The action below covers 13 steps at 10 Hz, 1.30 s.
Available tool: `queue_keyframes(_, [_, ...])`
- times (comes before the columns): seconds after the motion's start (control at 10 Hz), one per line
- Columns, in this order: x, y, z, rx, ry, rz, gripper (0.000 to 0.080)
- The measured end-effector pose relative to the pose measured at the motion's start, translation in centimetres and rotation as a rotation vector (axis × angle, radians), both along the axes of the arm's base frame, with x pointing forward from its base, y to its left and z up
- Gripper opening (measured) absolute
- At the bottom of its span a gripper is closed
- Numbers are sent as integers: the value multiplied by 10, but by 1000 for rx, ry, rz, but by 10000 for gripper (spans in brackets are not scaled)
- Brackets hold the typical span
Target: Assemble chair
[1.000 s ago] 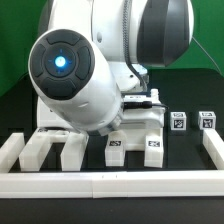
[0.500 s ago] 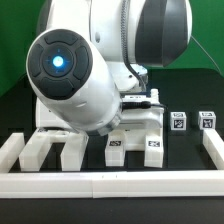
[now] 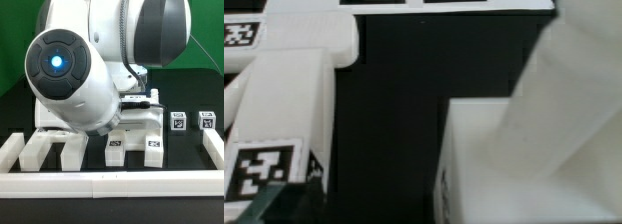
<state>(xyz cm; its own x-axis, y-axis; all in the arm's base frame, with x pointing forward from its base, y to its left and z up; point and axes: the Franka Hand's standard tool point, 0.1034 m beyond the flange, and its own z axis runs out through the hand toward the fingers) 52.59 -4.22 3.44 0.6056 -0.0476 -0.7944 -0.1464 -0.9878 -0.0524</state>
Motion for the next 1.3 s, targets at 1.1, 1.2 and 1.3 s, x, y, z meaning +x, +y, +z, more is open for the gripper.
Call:
queue_keyframes(1.1, [52, -43, 74, 0, -411, 6, 649])
queue_keyframes(1.2, [43, -52, 80, 2, -469, -3, 649])
queue_keyframes(1.3, [44, -66, 84, -8, -569, 2, 649])
